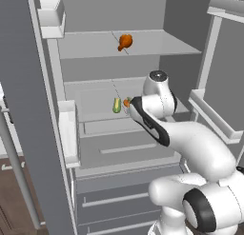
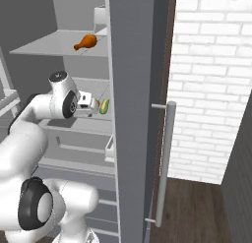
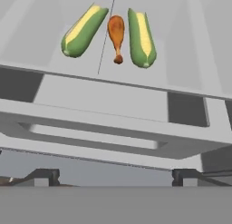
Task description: Place one corn and one chicken drumstick in each tupperware on the nearby counter, to pack two identical lunches.
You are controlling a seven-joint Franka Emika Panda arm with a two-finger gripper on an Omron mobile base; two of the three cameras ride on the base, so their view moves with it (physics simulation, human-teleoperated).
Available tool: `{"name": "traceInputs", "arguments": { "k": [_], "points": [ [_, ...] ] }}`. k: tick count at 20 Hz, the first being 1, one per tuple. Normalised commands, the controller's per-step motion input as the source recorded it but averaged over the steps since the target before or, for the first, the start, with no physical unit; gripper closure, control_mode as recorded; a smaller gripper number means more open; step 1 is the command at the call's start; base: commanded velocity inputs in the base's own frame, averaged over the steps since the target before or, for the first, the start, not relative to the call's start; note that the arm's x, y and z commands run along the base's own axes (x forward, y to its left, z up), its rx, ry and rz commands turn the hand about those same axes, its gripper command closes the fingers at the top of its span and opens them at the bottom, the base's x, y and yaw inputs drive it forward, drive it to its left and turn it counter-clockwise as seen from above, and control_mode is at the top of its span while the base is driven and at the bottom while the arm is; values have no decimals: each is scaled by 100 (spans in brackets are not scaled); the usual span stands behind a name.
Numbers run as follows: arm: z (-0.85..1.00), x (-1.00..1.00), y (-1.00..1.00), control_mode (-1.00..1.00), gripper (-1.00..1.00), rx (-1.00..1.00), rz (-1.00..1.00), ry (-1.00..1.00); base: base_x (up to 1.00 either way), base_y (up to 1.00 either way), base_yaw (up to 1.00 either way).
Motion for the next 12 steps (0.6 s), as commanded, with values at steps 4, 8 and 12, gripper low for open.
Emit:
{"name": "traceInputs", "arguments": {
  "k": [4,8,12],
  "points": [
    [0,42,-8,-100,-100,1,1,0,0,0,0],
    [0,8,-13,-100,-100,0,0,0,0,0,0],
    [0,5,-13,-100,-100,0,0,6,0,0,0]
  ]
}}
